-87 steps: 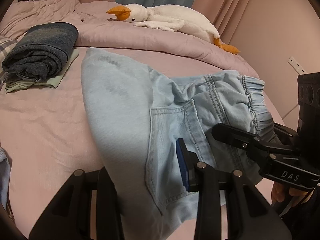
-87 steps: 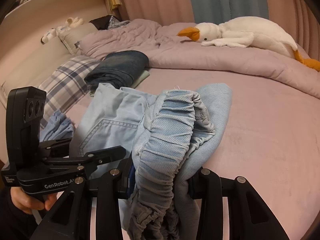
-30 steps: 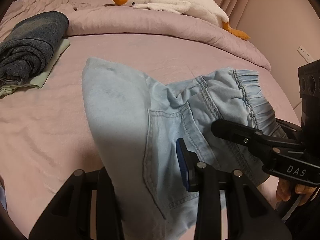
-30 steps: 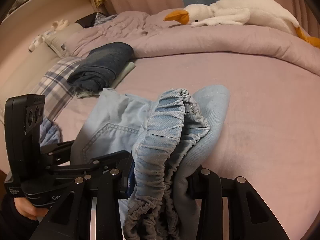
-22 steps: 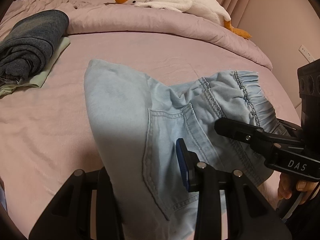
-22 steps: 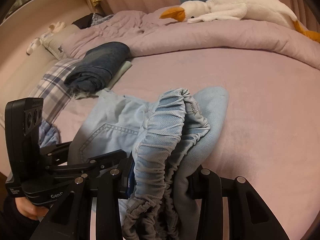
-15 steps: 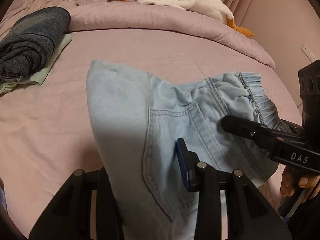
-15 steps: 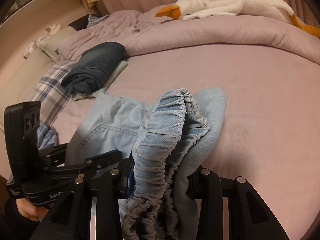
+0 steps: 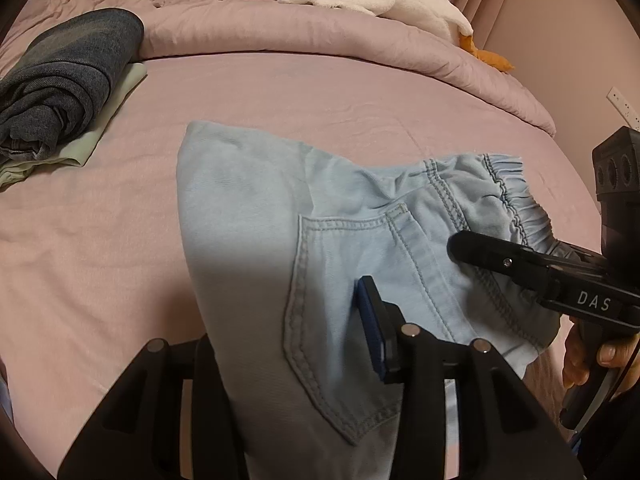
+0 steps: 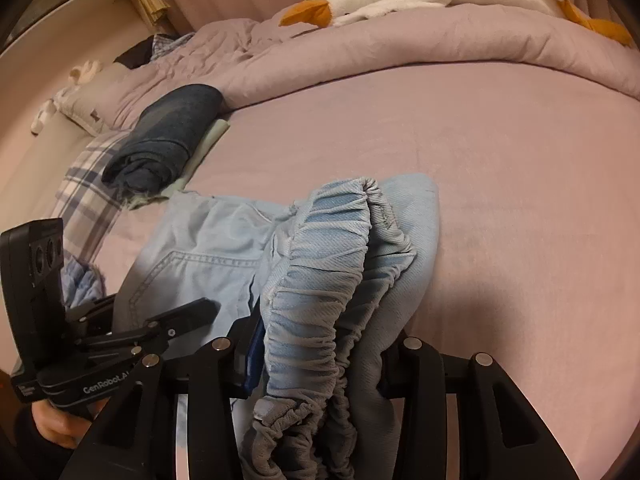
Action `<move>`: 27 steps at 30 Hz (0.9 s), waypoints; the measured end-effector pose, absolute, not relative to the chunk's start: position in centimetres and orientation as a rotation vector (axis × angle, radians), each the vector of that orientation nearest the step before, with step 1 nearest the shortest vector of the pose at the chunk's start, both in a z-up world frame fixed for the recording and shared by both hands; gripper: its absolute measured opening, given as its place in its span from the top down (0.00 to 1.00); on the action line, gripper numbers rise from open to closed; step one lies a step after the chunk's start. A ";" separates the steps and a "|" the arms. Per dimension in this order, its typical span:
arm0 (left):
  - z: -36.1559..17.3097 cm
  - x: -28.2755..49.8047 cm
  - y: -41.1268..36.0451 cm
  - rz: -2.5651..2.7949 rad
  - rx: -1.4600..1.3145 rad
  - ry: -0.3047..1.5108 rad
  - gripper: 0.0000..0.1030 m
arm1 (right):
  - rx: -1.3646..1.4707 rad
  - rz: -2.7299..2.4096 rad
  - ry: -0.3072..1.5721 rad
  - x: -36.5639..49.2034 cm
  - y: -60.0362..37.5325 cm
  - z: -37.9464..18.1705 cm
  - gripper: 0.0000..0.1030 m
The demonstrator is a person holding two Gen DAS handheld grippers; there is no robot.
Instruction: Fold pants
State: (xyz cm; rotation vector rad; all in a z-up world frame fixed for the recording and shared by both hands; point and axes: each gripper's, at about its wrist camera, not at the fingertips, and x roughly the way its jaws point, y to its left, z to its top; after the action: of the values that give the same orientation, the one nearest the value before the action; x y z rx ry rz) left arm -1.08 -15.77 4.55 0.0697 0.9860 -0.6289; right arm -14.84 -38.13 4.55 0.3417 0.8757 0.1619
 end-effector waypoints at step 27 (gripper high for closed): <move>3.7 -0.7 -14.1 -0.534 0.098 0.998 0.25 | 0.401 0.134 0.910 -14.8 -39.7 3.3 0.40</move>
State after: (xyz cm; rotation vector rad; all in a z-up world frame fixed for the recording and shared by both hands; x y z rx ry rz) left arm -0.69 -14.13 3.66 0.0976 0.9982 -0.5341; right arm -14.80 -39.73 3.28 0.4013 0.9095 0.1345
